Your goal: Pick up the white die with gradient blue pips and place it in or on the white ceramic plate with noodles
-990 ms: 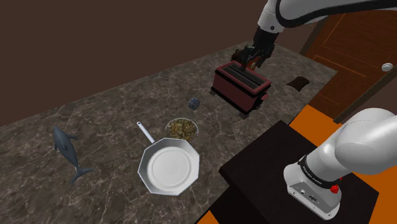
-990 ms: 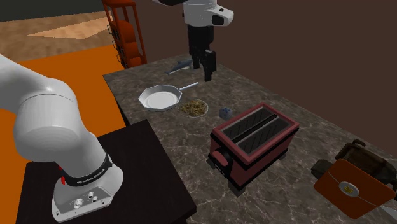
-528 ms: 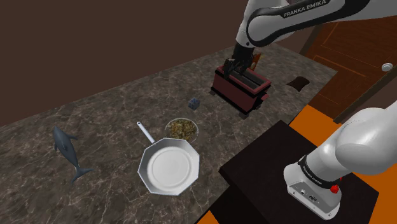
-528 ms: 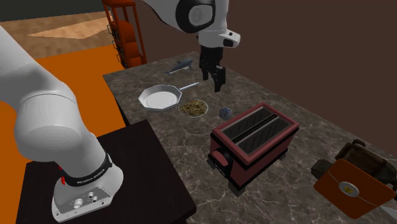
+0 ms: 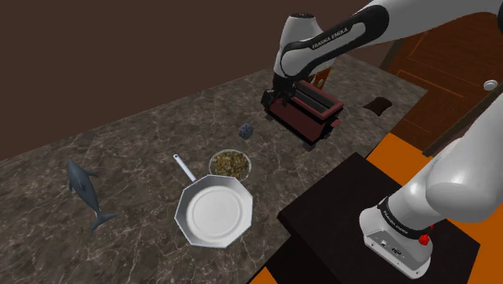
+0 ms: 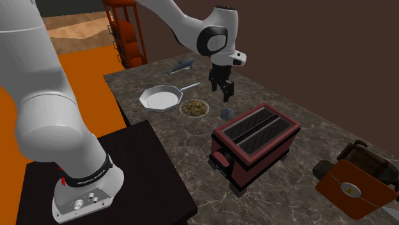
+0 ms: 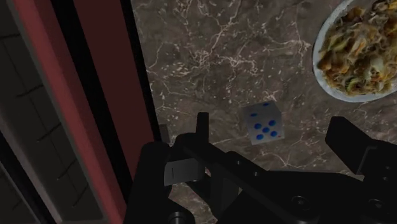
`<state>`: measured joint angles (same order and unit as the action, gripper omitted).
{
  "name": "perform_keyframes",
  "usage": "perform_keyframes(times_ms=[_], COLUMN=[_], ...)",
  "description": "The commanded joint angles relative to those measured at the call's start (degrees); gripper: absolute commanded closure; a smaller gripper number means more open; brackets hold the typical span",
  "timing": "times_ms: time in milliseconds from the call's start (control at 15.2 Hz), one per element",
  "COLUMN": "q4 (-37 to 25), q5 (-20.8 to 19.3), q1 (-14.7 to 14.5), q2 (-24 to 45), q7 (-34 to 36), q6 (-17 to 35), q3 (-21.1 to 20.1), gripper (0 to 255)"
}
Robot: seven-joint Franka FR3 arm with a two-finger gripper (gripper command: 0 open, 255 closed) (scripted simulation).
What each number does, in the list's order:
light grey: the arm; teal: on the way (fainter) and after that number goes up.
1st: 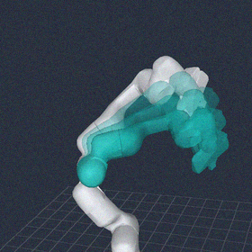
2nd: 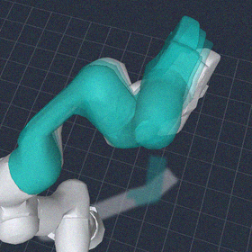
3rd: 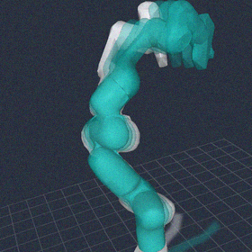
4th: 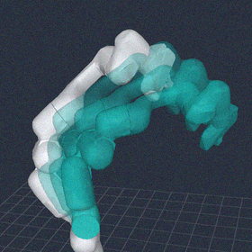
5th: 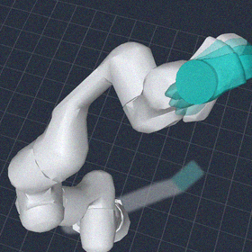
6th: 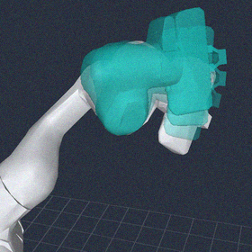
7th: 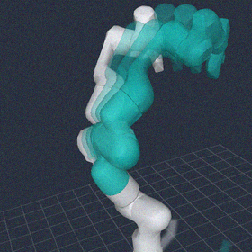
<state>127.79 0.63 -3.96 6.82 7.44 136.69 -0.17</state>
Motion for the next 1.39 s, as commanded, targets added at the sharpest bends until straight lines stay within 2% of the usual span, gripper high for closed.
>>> perform_keyframes(times_ms=[0, 396, 858, 1320], q4=[-2.3, -11.7, -25.0, -26.5], q5=[-0.2, -1.1, -2.0, -2.1], q1=[-0.4, -1.5, -2.9, -2.9], q2=[4.1, 17.4, 32.3, 36.8], q7=[0.3, 0.8, 1.1, 1.2], q6=[1.6, 5.0, 5.8, 8.9], q3=[-0.3, -0.8, -1.0, -0.9], gripper=[0, 0, 0, 0])
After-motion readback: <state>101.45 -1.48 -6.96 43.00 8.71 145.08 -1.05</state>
